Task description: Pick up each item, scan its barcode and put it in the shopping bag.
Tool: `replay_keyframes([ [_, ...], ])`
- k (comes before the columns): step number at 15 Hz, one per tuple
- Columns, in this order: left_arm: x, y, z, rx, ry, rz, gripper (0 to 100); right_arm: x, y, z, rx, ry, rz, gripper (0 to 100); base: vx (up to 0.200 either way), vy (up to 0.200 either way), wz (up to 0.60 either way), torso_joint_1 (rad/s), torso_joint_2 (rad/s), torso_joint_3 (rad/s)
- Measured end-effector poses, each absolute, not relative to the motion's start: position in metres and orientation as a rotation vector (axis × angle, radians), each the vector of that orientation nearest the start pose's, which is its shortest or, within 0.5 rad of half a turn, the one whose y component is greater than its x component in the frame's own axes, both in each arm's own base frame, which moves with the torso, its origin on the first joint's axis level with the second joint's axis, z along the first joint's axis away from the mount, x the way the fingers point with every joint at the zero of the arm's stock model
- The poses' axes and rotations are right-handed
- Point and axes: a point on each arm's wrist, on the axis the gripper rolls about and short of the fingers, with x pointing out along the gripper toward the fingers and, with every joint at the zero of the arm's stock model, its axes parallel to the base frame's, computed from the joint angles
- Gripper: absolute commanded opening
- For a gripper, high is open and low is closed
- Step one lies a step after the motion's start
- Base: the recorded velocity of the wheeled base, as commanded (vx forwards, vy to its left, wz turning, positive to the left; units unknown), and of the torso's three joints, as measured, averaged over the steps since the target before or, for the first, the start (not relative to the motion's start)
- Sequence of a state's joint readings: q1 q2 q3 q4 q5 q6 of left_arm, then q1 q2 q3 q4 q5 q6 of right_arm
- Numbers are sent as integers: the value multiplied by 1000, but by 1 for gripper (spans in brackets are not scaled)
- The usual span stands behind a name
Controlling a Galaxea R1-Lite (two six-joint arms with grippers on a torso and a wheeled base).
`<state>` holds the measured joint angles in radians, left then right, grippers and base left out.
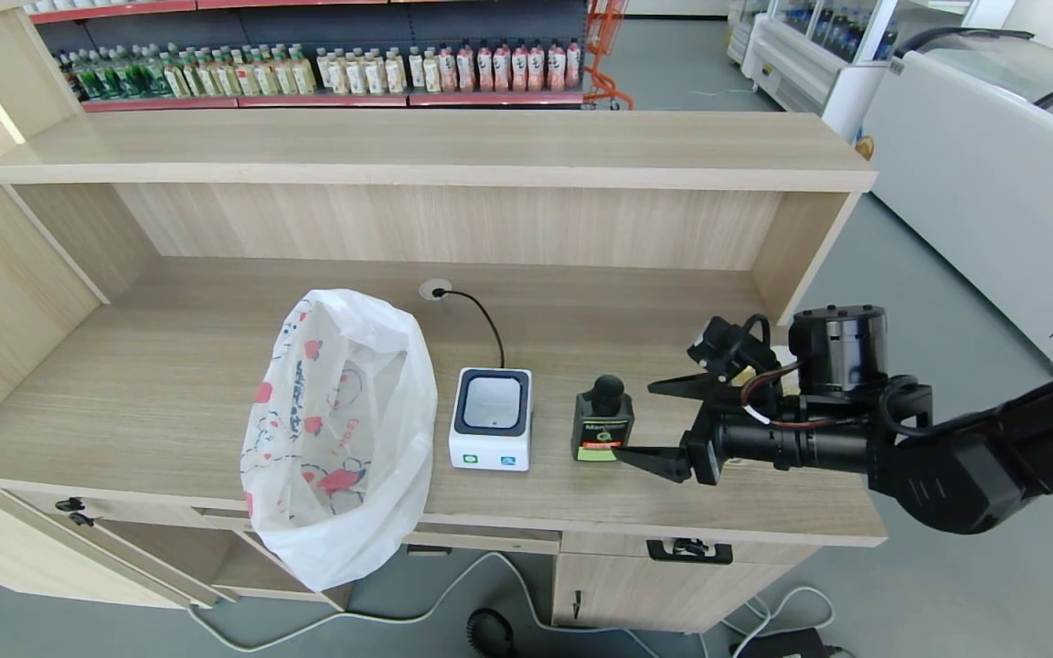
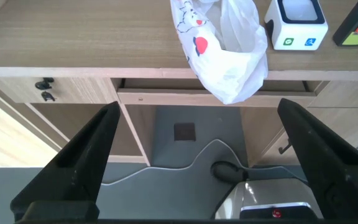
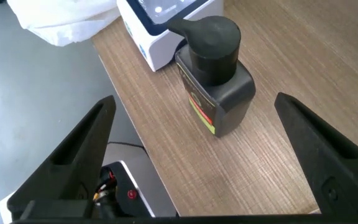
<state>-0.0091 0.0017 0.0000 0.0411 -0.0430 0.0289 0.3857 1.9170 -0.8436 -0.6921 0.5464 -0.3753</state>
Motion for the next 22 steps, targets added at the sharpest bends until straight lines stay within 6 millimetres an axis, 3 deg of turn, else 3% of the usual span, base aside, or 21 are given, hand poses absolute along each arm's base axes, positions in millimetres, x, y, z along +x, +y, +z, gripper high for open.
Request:
replay_keyframes([
  [5,-23,-1,71,28,42,-53,100,330,144,118,-306,223,991,100,0,0,0,0,0,0],
  [22,-23,-1,71,28,42,-53,100,375,185,93,-340,204,1044,100,0,0,0,0,0,0],
])
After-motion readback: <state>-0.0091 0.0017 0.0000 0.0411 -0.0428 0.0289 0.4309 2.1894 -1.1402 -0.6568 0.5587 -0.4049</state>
